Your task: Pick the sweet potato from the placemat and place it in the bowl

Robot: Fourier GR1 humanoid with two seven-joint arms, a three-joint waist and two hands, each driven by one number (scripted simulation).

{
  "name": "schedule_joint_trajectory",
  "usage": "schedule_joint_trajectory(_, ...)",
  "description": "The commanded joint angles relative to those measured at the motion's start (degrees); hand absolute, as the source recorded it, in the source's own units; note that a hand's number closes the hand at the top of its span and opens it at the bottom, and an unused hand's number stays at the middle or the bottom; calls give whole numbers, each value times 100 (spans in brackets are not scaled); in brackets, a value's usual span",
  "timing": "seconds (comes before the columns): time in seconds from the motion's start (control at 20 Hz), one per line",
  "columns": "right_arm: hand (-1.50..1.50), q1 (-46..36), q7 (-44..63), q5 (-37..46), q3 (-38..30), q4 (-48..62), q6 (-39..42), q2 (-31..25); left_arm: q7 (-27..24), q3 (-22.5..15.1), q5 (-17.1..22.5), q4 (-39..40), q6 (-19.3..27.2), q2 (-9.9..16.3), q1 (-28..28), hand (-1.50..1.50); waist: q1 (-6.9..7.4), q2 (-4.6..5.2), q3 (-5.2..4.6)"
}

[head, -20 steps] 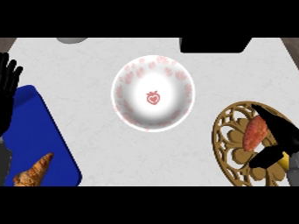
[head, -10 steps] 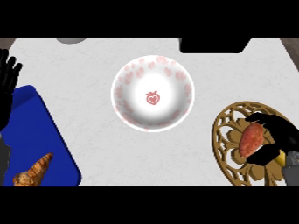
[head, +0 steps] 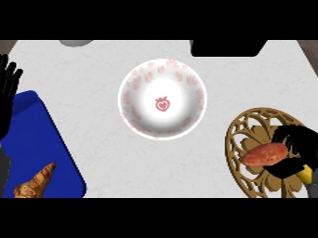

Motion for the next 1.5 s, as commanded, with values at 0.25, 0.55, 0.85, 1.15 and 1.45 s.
schedule_joint_trajectory(0.25,150,1282,-815,119,-886,-161,-212,-1142,308,-22,36,-163,99,-52,-170,0,-40,6,19)
schedule_joint_trajectory(0.55,150,2154,-378,374,-1234,-1660,-694,-891,163,32,56,-280,-61,2,147,0,-55,-10,14)
schedule_joint_trajectory(0.85,150,2285,-419,-699,-2001,-3308,366,-1170,-33,56,-138,85,122,-32,-86,0,-101,-4,10)
schedule_joint_trajectory(1.15,150,2069,-179,-1618,-2534,-4750,715,-1024,150,-91,-132,-451,154,-188,224,0,-61,-25,11)
schedule_joint_trajectory(1.45,150,953,1342,-3049,-2284,-5863,1299,-704,-24,-74,-149,2,67,-166,53,0,-7,1,-4)
